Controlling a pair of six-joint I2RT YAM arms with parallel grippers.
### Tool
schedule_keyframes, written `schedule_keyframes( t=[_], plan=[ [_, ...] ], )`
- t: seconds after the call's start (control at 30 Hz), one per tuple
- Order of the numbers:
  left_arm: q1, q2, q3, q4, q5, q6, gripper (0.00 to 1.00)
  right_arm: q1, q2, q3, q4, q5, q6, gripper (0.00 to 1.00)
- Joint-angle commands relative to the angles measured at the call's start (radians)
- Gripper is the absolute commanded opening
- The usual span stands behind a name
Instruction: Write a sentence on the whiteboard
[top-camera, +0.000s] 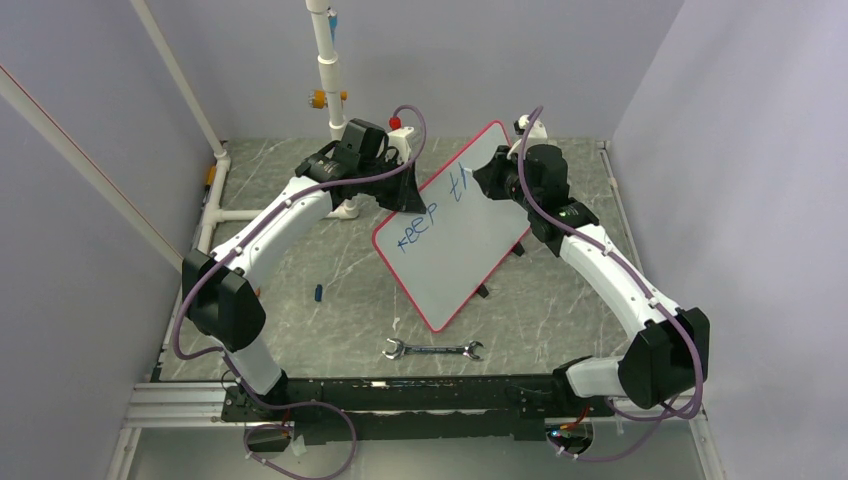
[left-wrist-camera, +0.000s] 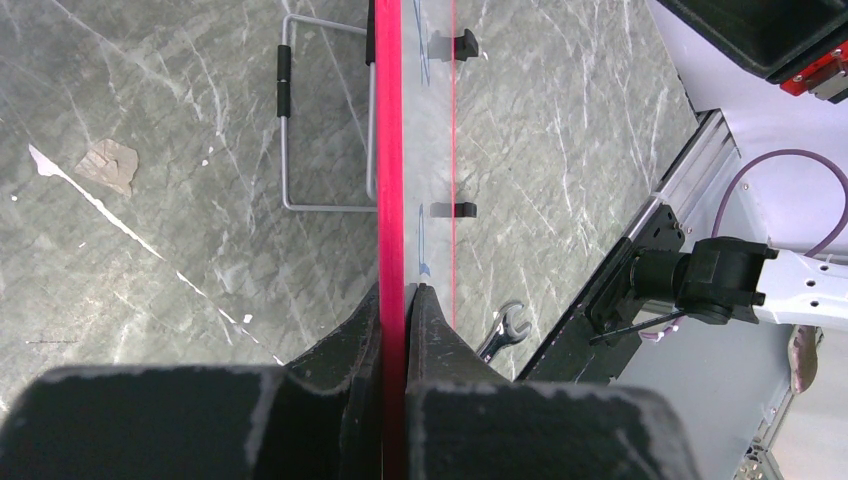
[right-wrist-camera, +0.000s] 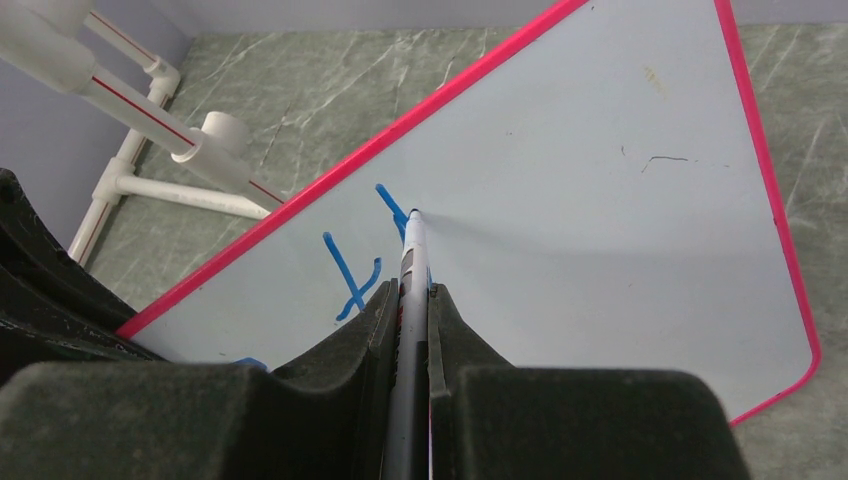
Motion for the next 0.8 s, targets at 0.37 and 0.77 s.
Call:
schedule_keyframes(
  t=[0.37, 0.77],
  plan=[
    [-0.01, -0.003, 0.024, 0.001, -0.089, 0.144, 0.0, -0.006, -0.025, -0.05, 0.003, 0.002, 0.008, 0.0],
    [-0.011, -0.002, 0.024, 0.001, -0.089, 0.143, 0.0, -0.006, -0.067, -0.121, -0.009, 0.004, 0.003, 0.0]
  ],
)
